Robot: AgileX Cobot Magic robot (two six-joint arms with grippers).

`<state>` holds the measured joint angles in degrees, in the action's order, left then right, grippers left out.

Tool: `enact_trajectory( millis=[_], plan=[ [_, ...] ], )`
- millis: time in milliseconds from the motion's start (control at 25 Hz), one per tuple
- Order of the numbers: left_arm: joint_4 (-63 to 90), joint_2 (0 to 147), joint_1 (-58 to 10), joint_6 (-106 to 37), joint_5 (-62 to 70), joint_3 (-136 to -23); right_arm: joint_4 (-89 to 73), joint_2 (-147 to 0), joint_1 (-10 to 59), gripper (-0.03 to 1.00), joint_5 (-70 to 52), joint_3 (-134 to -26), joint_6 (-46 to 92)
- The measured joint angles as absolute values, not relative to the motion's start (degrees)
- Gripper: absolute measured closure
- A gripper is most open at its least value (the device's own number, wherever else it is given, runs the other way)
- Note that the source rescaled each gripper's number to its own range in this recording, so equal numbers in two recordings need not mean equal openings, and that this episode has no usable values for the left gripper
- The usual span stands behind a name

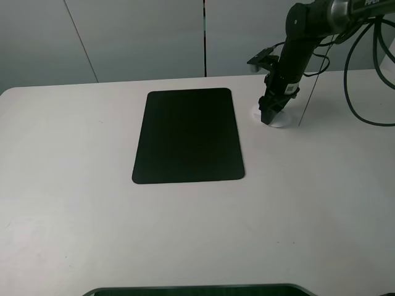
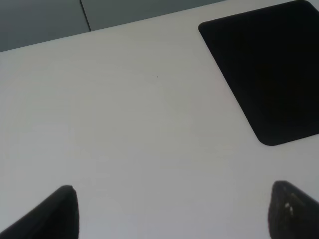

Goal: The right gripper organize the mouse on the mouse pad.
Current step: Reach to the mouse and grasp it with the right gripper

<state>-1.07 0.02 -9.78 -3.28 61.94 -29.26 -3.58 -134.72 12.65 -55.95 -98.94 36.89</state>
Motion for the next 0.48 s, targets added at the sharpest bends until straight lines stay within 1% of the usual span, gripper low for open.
enact_trajectory(
  millis=[480],
  plan=[
    [-1.1, 0.0, -9.8, -3.3, 61.9, -29.3, -3.8, -134.7, 12.7, 0.94, -55.7, -98.9, 36.9]
  ],
)
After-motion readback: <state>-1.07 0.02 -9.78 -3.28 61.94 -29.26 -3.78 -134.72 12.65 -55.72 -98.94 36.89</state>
